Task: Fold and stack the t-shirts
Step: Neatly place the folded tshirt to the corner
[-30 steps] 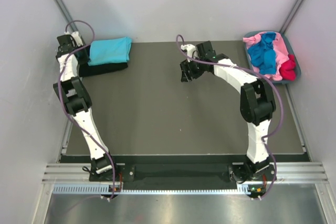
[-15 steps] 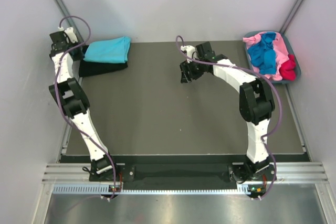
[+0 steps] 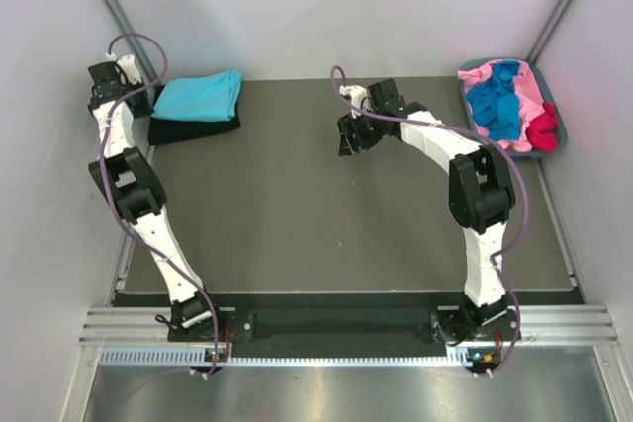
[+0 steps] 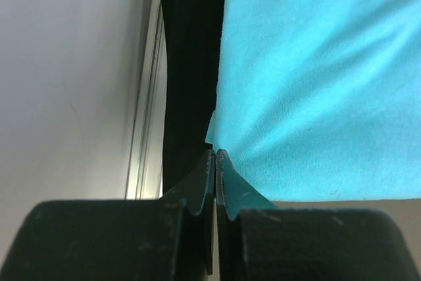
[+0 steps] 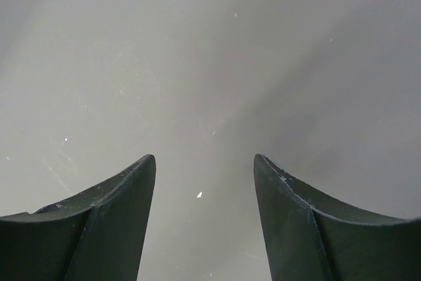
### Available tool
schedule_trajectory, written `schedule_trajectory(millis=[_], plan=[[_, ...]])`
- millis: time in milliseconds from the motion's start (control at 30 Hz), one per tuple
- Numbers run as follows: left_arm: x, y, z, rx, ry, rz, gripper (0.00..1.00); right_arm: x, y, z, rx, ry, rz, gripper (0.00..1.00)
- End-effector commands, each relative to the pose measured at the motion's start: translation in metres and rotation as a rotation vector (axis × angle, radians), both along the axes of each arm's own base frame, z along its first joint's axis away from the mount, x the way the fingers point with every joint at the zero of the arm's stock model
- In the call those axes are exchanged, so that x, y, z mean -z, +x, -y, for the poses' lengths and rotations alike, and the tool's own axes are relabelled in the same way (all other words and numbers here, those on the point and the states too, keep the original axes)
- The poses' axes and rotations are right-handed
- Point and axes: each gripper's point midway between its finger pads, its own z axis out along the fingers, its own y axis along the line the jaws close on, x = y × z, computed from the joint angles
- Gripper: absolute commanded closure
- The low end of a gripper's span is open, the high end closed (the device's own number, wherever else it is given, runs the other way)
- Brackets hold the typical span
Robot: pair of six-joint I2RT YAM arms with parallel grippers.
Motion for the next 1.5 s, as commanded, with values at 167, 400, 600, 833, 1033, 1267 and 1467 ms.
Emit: schedule_trajectory(millis=[167, 400, 600, 833, 1033, 1267, 1467], plan=[[-0.035, -0.01, -0.021, -0.034, 0.087, 0.039, 1.0, -0.017, 0.011, -0.018, -0.022, 0.046, 0.055, 0.38], [-0.03, -0.015, -0.031, -0.053, 0.117, 0.019, 1.0, -0.016, 0.012, -0.018, -0.023, 0.049, 0.051, 0.38], [-0.029, -0.021, -0.04, -0.076, 0.128, 0.009, 1.0, -0.017, 0.01, -0.017, -0.024, 0.045, 0.054, 0.38], [-0.022, -0.037, -0.038, -0.077, 0.12, -0.027, 1.0, -0.016, 0.011, -0.018, -0.026, 0.05, 0.05, 0.38], [-0.019, -0.041, -0.031, -0.056, 0.106, -0.038, 1.0, -0.014, 0.011, -0.021, -0.028, 0.057, 0.043, 0.38], [-0.014, -0.047, -0.024, -0.036, 0.103, -0.063, 1.0, -0.011, 0.012, -0.021, -0.027, 0.057, 0.037, 0.39], [-0.019, -0.037, -0.012, -0.021, 0.154, -0.067, 0.71, -0.011, 0.015, -0.022, -0.024, 0.058, 0.039, 0.38]])
